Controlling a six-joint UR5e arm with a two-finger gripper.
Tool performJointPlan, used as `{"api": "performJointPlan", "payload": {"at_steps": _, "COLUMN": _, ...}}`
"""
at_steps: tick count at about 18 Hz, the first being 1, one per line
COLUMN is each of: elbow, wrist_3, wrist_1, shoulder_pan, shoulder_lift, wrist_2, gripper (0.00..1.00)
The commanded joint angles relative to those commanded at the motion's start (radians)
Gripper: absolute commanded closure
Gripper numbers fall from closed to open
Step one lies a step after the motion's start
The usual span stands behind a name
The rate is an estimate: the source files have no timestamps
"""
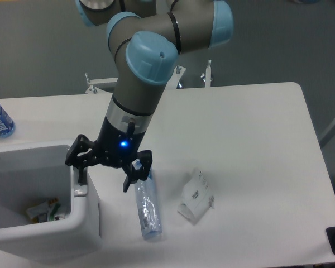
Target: Open the trash can
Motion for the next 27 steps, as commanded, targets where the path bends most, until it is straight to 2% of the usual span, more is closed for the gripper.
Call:
{"api": "performJointPlan", "payload": {"at_steps": 4, "elbow": 0.024, "wrist_3": 0.005, "wrist_1": 0.002, "shoulder_pan": 0.002, "shoulder_lift": 0.014, "wrist_2": -0.002, "gripper": 0.00}}
{"api": "performJointPlan", "payload": {"at_steps": 6, "elbow": 0.038, "wrist_3": 0.012, "wrist_1": 0.038, "shoulder_pan": 0.009, "shoulder_lift": 0.023, "wrist_2": -0.002, "gripper": 0.00}}
{"api": "performJointPlan", "payload": {"at_steps": 8, "elbow": 0.044, "wrist_3": 0.011, "wrist_1": 0.078, "shoulder_pan": 0.041, "shoulder_lift": 0.034, "wrist_2": 0.000, "gripper": 0.00}}
{"api": "performJointPlan", "payload": {"at_steps": 11, "elbow": 0.074, "wrist_3": 0.015, "wrist_1": 0.084, "shoulder_pan": 0.096, "shoulder_lift": 0.035, "wrist_2": 0.018, "gripper": 0.00}}
{"api": "performJointPlan", "payload": {"at_steps": 15, "elbow": 0.117, "wrist_3": 0.021, "wrist_1": 0.087, "shoulder_pan": 0.166, "shoulder_lift": 0.035, "wrist_2": 0.113, "gripper": 0.00}}
{"api": "performJointPlan", "payload": {"at_steps": 21, "elbow": 0.115, "wrist_3": 0.283, "wrist_1": 0.069, "shoulder_pan": 0.209, "shoulder_lift": 0.040, "wrist_2": 0.313, "gripper": 0.00}}
{"api": "performJointPlan", "payload": {"at_steps": 24, "elbow": 0.109, "wrist_3": 0.368, "wrist_1": 0.060, "shoulder_pan": 0.239, "shoulder_lift": 0.051, "wrist_2": 0.337, "gripper": 0.00}}
{"api": "performJointPlan", "payload": {"at_steps": 27, "elbow": 0.098, "wrist_3": 0.464, "wrist_1": 0.023, "shoulder_pan": 0.281, "shoulder_lift": 0.057, "wrist_2": 0.341, "gripper": 0.00}}
